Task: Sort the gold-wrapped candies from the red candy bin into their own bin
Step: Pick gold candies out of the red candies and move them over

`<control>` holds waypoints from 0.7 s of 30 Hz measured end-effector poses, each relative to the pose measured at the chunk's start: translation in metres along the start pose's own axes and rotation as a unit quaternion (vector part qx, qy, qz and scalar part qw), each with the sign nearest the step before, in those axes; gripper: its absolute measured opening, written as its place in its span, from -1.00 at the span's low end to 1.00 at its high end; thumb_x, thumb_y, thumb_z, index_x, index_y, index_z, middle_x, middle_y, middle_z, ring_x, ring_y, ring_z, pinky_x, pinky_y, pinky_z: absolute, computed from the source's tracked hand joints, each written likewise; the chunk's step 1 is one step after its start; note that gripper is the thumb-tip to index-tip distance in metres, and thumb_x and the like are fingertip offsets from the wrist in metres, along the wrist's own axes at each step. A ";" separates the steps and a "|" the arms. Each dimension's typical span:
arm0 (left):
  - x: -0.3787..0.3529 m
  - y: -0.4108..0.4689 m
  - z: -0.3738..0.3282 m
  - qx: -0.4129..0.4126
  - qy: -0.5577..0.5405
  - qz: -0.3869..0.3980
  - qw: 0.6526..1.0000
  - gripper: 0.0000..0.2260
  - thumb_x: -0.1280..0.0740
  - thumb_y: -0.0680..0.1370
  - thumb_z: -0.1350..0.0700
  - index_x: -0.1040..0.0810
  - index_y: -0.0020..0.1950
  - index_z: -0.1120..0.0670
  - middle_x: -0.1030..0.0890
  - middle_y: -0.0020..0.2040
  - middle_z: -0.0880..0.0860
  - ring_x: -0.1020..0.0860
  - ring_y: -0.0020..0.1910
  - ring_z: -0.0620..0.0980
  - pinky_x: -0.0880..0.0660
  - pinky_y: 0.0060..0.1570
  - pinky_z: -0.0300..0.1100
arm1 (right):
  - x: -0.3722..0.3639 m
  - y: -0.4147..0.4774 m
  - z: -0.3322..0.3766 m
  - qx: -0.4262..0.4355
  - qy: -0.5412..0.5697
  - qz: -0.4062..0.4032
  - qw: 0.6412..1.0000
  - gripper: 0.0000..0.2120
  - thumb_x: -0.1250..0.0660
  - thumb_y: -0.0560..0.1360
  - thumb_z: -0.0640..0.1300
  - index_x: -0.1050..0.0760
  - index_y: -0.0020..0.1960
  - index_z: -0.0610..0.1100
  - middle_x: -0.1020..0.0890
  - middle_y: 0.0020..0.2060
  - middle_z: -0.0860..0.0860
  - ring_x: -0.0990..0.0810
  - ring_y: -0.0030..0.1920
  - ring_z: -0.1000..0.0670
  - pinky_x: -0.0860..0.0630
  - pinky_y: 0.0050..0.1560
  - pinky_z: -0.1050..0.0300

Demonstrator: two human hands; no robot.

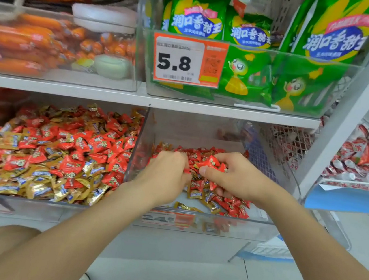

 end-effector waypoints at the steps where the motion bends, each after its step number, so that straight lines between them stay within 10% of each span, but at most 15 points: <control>1: 0.020 -0.009 -0.004 -0.018 -0.017 -0.047 0.999 -0.86 -0.38 0.65 0.01 -0.62 0.13 0.04 -0.64 0.01 0.05 -0.60 0.04 0.11 -0.56 0.08 0.03 | -0.002 -0.001 0.003 -0.007 0.043 -0.006 0.999 -0.78 -0.44 0.62 0.03 -0.59 0.02 -0.14 -0.56 -0.42 -0.03 -0.54 -0.44 0.04 -0.47 -0.41 0.18; 5: 0.087 -0.047 0.014 -0.076 -0.033 -0.162 0.983 -0.84 -0.33 0.67 0.04 -0.59 0.25 -0.05 -0.59 0.07 -0.06 -0.53 0.07 -0.05 -0.35 0.06 -0.21 | -0.028 -0.005 0.031 -0.024 0.189 -0.003 0.982 -0.74 -0.46 0.62 -0.03 -0.67 0.00 -0.25 -0.69 -0.19 -0.27 -0.52 -0.30 -0.07 -0.47 -0.38 0.14; 9: 0.124 -0.058 0.084 -0.029 0.001 -0.209 0.977 -0.82 -0.33 0.67 0.03 -0.58 0.27 -0.07 -0.57 0.09 -0.07 -0.53 0.12 -0.04 -0.32 0.06 -0.18 | -0.064 -0.002 0.080 0.022 0.191 -0.028 0.981 -0.87 -0.40 0.64 -0.13 -0.65 0.01 -0.19 -0.65 -0.28 -0.10 -0.49 -0.38 -0.02 -0.43 -0.40 0.13; 14: 0.133 -0.029 0.162 0.081 0.108 -0.147 0.980 -0.65 -0.31 0.66 -0.15 -0.51 0.44 -0.13 -0.62 0.27 0.08 -0.53 0.30 0.21 -0.39 0.30 0.15 | -0.094 0.022 0.162 0.226 -0.124 -0.183 0.949 -0.78 -0.29 0.68 -0.13 -0.57 0.29 0.00 -0.58 -0.07 0.09 -0.58 -0.04 0.00 -0.45 0.04 0.13; 21: 0.133 -0.028 0.204 0.161 0.051 -0.093 0.981 -0.43 -0.18 0.55 -0.38 -0.30 0.52 -0.22 -0.46 0.49 0.03 -0.40 0.46 0.24 -0.28 0.41 0.33 | -0.151 0.093 0.189 0.232 -0.293 -0.057 0.926 -0.50 -0.31 0.63 0.01 -0.32 0.55 0.12 -0.58 0.34 -0.06 -0.52 0.35 -0.21 -0.47 0.35 -0.20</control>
Point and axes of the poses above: each hand's wrist, its own y-axis towards the middle knuckle, its own x-axis out of the back of the hand, z = x × y, the point moved 9 cm from there along y, towards the middle knuckle
